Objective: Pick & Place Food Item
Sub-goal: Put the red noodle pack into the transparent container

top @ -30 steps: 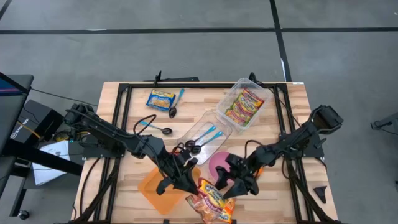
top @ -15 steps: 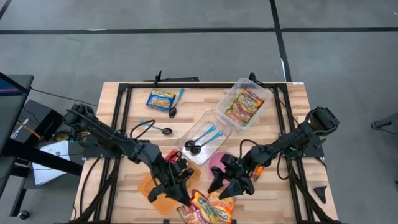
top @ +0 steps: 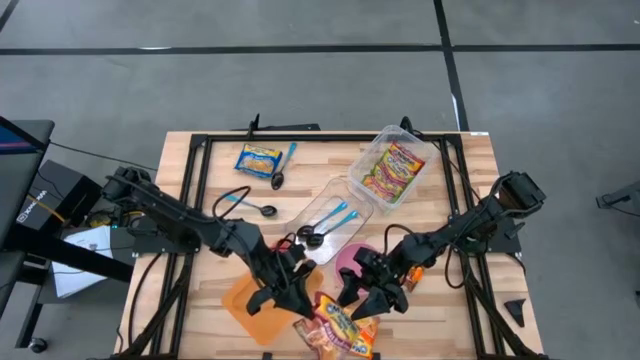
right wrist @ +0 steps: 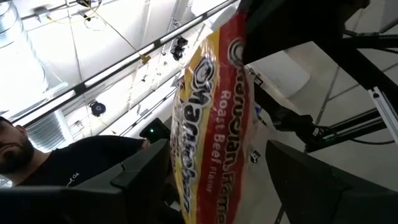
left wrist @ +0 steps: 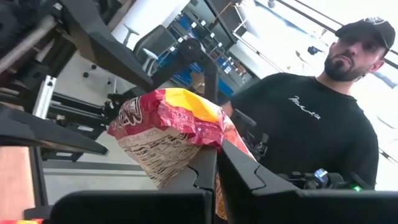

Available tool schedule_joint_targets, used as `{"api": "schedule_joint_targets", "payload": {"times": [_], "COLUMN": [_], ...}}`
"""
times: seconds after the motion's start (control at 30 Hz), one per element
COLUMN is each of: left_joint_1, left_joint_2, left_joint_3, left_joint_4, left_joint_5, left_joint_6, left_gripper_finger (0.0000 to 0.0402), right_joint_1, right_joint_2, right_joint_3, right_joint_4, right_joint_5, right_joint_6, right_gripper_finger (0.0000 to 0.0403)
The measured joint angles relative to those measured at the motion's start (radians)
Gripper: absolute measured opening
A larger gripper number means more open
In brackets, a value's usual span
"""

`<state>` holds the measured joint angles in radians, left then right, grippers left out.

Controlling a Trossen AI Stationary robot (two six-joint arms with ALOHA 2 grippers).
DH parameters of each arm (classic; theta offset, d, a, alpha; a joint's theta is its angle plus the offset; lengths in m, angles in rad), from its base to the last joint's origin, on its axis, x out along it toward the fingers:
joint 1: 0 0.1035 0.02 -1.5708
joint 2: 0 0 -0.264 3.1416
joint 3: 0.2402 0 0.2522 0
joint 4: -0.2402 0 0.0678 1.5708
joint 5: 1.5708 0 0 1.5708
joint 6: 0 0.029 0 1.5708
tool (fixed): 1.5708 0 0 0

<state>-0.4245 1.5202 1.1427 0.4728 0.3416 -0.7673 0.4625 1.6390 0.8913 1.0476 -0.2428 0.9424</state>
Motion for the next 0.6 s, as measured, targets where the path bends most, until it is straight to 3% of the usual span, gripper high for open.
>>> {"api": "schedule_joint_targets", "payload": {"times": [0.23,0.6], "left_joint_1": [0.015,0.014], "left_joint_2": [0.000,0.000], "left_joint_3": [0.000,0.000], "left_joint_4": [-0.001,0.000], "left_joint_5": [0.014,0.016], "left_joint_6": [-0.025,-0.033], "left_gripper_finger": [0.0001,0.0001], "right_joint_1": [-0.008,-0.014], "right_joint_2": [0.000,0.000], "right_joint_3": [0.000,0.000], "right_joint_4": [0.000,0.028], "right_joint_5": [0.000,-0.022], "right_joint_6": [-0.008,-0.034], "right_gripper_finger": [0.0232,0.0114]}}
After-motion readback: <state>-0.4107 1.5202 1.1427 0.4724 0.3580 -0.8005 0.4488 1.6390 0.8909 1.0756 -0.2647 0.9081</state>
